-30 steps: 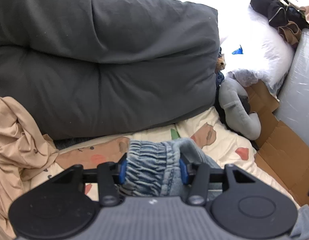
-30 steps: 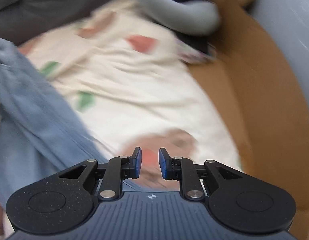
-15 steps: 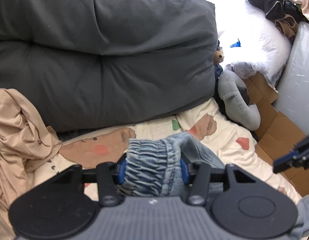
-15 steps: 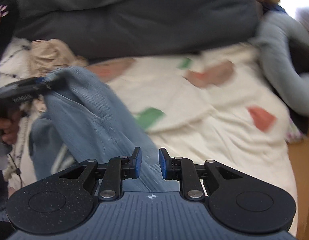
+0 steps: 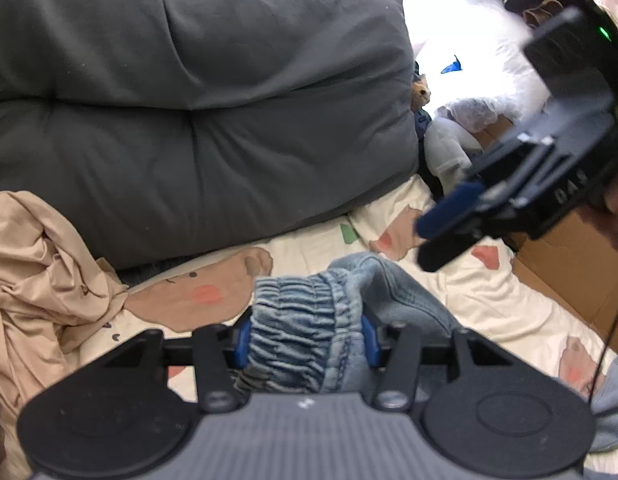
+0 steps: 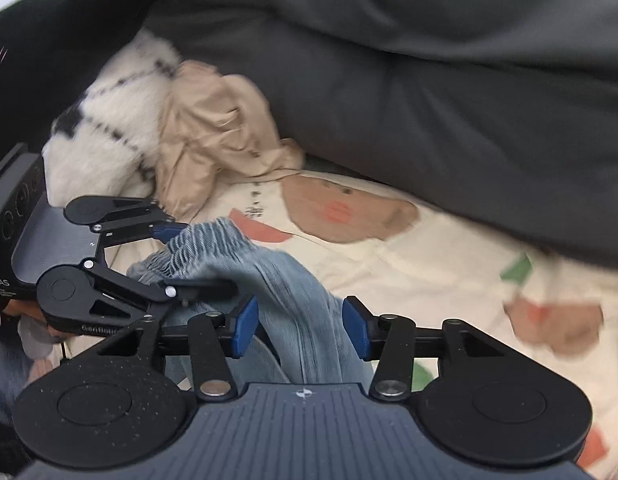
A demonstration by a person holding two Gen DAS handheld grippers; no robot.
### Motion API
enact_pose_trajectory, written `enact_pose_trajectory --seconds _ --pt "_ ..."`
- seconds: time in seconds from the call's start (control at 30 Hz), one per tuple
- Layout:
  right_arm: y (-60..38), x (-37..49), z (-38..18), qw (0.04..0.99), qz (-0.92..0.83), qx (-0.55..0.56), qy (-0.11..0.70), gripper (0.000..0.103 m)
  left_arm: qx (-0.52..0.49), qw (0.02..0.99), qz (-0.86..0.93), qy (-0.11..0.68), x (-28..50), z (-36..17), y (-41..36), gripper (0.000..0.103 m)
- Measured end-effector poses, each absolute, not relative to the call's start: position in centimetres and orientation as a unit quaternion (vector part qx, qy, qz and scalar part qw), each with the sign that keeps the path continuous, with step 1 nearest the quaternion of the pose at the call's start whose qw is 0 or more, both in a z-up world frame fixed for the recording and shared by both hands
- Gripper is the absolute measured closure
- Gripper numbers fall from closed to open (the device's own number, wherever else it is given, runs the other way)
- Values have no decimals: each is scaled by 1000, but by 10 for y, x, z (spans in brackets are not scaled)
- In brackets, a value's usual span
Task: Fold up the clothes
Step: 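Grasp the elastic waistband with the right gripper while the left gripper releases it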
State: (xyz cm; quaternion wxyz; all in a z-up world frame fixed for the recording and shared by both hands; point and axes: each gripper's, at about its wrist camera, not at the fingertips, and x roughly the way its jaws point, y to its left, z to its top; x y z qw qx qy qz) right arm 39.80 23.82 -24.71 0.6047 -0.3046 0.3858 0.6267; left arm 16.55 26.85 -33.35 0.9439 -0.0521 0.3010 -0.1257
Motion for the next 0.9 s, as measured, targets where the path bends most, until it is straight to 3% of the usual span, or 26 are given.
enact_pose_trajectory --seconds 0.77,0.87,0.9 --pt "319 405 -267 424 701 -410 401 50 63 963 -117 235 163 -343 251 50" --pt "328 414 -276 394 704 -398 437 60 65 962 -123 237 162 -346 252 50" --pt "329 415 -279 385 706 -392 447 68 64 961 -124 240 162 -347 253 50"
